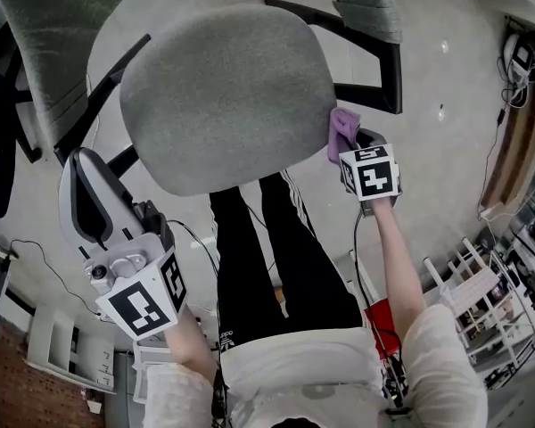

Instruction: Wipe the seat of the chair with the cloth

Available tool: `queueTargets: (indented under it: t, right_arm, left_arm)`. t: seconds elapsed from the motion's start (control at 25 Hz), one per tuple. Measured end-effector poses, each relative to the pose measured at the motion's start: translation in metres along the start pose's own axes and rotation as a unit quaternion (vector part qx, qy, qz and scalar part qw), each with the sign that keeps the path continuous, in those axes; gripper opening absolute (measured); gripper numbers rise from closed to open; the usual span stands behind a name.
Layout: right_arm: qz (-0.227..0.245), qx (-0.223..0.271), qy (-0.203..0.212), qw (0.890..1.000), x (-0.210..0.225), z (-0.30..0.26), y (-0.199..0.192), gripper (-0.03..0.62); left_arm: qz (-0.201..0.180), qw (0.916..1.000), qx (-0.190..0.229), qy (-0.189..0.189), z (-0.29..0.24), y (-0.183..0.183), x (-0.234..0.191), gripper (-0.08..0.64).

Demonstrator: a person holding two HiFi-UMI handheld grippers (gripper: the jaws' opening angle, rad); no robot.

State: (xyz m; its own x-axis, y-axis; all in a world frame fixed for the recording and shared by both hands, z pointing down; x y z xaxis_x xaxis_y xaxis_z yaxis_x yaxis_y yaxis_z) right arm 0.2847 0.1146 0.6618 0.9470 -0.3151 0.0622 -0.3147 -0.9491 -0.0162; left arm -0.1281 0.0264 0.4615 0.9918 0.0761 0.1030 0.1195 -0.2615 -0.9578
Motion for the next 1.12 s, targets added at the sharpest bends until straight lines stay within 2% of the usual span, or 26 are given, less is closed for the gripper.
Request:
queueTargets:
  t: [0.12, 0.28, 0.44, 0.56, 0.64, 0.68, 0.8, 0.88, 0.96, 1.04, 1.12]
  right_arm:
    - [-0.009, -0.007, -0.013, 1.000, 0.002, 0.001, -0.001, 0.091]
    - [-0.040, 0.017, 0.005, 0.999, -0.009, 0.024, 0.012, 0.091]
    - [-0.033, 0.112, 0.028, 0.993, -0.035, 0.092, 0.063, 0.091]
    - [-0.018, 0.216, 0.043, 0.975, -0.064, 0.176, 0.110, 0.091]
    - [0.005, 0.301, 0.053, 0.952, -0.086, 0.242, 0.145, 0.091]
    - [0.019, 0.348, 0.055, 0.936, -0.096, 0.278, 0.163, 0.091]
    - [0.049, 0.479, 0.041, 0.876, -0.121, 0.385, 0.196, 0.092]
    - [0.053, 0.546, 0.033, 0.835, -0.131, 0.448, 0.200, 0.091]
    - [0.051, 0.596, 0.033, 0.801, -0.141, 0.493, 0.191, 0.092]
    - [0.054, 0.630, 0.032, 0.774, -0.151, 0.522, 0.176, 0.092]
    - [0.070, 0.645, 0.020, 0.760, -0.157, 0.537, 0.166, 0.091]
  left_arm:
    - [0.007, 1.0000, 0.004, 0.003, 0.004, 0.004, 0.001, 0.012]
    - [0.016, 0.9995, 0.024, 0.008, 0.005, 0.029, 0.002, 0.012]
    - [0.024, 0.9968, 0.071, 0.028, 0.009, 0.088, -0.003, 0.012]
    - [0.038, 0.9930, 0.109, 0.026, 0.025, 0.150, -0.009, 0.012]
    - [0.038, 0.9899, 0.136, 0.013, 0.039, 0.195, -0.010, 0.012]
    - [0.038, 0.9881, 0.149, 0.005, 0.044, 0.217, -0.010, 0.012]
    - [0.049, 0.9834, 0.173, -0.021, 0.063, 0.277, -0.006, 0.012]
    - [0.066, 0.9792, 0.189, -0.035, 0.077, 0.311, -0.001, 0.012]
    - [0.076, 0.9739, 0.208, -0.050, 0.094, 0.338, 0.005, 0.012]
    - [0.069, 0.9699, 0.225, -0.062, 0.109, 0.356, 0.008, 0.012]
    - [0.062, 0.9666, 0.240, -0.065, 0.119, 0.367, 0.007, 0.012]
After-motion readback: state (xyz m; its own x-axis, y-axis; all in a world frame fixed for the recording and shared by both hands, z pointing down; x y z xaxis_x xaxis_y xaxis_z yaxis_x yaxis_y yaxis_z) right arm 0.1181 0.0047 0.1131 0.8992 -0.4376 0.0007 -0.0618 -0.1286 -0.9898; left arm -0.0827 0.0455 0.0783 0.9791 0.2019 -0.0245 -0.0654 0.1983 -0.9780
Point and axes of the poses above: the fingertips, and each gripper's own axes: z backward along the fingers, x to its right, y out of its top, the point moved 8 cm from there along z, backward along the fingers, and after that the axes turned 2 degrees about y, right-handed, at the moved point
